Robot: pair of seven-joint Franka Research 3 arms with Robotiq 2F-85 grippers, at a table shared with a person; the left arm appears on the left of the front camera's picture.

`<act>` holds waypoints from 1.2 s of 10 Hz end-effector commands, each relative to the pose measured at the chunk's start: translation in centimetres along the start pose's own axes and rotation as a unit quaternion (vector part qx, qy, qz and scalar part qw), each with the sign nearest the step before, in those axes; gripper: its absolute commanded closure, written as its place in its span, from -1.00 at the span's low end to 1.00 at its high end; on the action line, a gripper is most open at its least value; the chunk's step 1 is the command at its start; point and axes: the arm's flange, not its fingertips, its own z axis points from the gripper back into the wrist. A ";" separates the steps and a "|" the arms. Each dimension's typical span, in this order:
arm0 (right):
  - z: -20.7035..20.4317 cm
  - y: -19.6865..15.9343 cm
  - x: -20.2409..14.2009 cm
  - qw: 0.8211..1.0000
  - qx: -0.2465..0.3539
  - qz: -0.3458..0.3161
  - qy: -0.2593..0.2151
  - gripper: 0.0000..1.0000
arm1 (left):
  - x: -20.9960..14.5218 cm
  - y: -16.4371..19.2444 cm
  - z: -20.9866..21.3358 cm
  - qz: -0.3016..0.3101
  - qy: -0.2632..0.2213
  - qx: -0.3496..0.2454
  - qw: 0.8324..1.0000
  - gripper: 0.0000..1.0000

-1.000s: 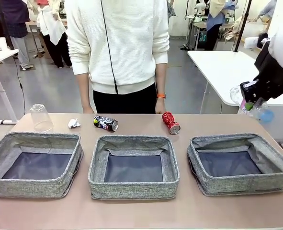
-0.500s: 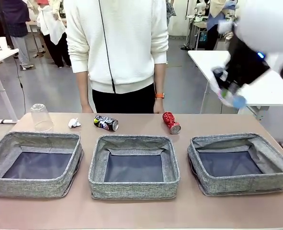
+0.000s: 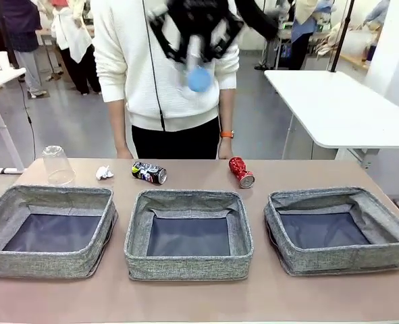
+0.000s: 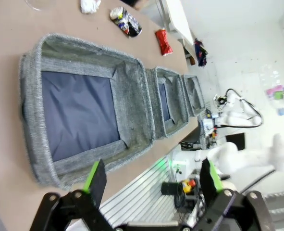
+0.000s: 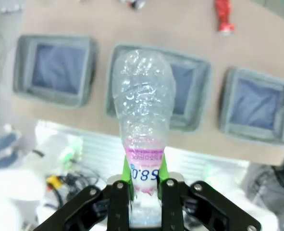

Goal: Sort the waste into the appropriate baskets.
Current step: Pick up the waste item pointed out by the person.

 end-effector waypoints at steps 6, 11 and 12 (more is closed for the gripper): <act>-0.9 4.3 0.6 0.999 -0.022 0.006 0.039 0.55 | 0.1 -0.1 0.0 -0.010 -0.007 -0.008 1.000 -1.00; 2.3 1.8 0.7 0.995 -0.098 0.004 -0.004 0.55 | 0.1 -0.1 0.0 -0.010 -0.007 -0.008 1.000 -1.00; 4.0 0.0 0.5 0.995 -0.100 -0.013 -0.022 0.55 | 0.1 -0.1 0.0 -0.010 -0.007 -0.008 1.000 -1.00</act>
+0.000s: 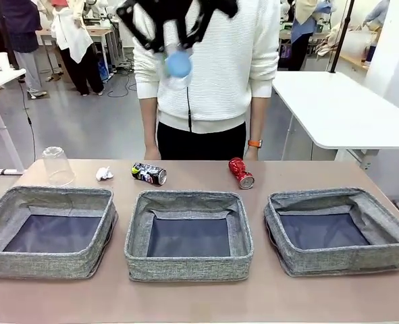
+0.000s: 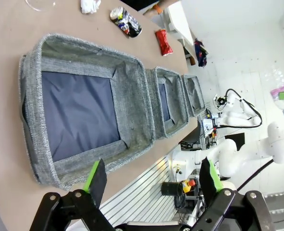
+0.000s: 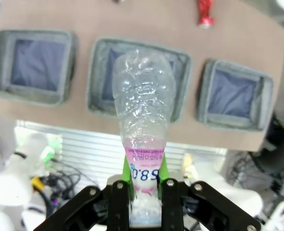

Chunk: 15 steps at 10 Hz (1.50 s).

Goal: Sort the waste into the appropriate baskets.
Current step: Pick up the waste item pointed out by the person, then place the picked waste into the Fabric basket indicated by the person.

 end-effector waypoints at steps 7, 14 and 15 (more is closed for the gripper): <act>3.0 -4.0 -0.2 0.999 -0.001 -0.036 -0.028 0.55 | 0.1 -0.1 0.0 -0.010 -0.006 -0.008 1.000 -1.00; 3.0 -4.0 -0.2 0.999 -0.001 -0.036 -0.028 0.55 | 0.1 -0.1 0.0 -0.010 -0.006 -0.008 1.000 -1.00; 3.0 -4.0 -0.2 0.999 -0.001 -0.036 -0.028 0.55 | 0.1 -0.1 0.0 -0.010 -0.006 -0.008 1.000 -1.00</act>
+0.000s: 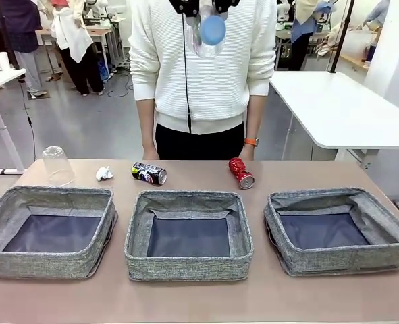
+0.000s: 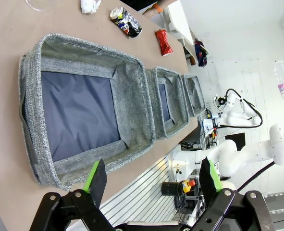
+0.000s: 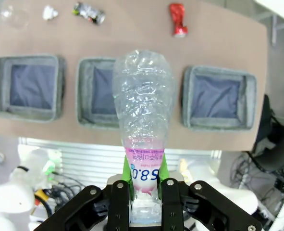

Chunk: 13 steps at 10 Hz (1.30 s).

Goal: Sort the waste into the appropriate baskets.
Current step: Place the picked waste into the Fabric basket indicated by the person.

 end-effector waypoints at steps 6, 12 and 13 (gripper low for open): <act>0.2 0.1 -0.2 1.000 -0.001 -0.002 -0.001 0.55 | 0.1 -0.1 -0.1 -0.010 -0.006 -0.008 1.000 -1.00; 0.2 0.1 -0.2 1.000 -0.001 -0.002 -0.001 0.55 | 0.1 -0.1 -0.1 -0.010 -0.006 -0.008 1.000 -1.00; 0.2 0.1 -0.2 1.000 -0.001 -0.002 -0.001 0.55 | 0.1 -0.1 -0.1 -0.010 -0.006 -0.008 1.000 -1.00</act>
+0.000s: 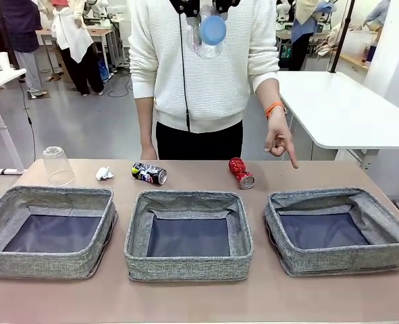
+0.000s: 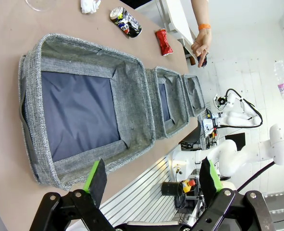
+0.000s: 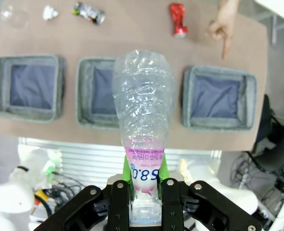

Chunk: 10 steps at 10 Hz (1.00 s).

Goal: Sort the waste into the appropriate baskets.
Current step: Place the picked waste into the Fabric basket indicated by the person.

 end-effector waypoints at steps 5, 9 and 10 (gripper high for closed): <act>-0.7 -0.9 -0.2 0.999 -0.029 0.046 -0.004 0.55 | 0.1 -0.1 -0.1 -0.009 -0.006 -0.008 1.000 -1.00; -15.3 -18.2 -3.1 0.993 0.066 0.073 0.065 0.55 | 0.1 -0.1 -0.1 -0.009 -0.006 -0.008 1.000 -1.00; -19.4 -23.1 -4.7 0.993 0.082 0.014 0.082 0.55 | 0.1 -0.1 -0.1 -0.009 -0.006 -0.008 1.000 -1.00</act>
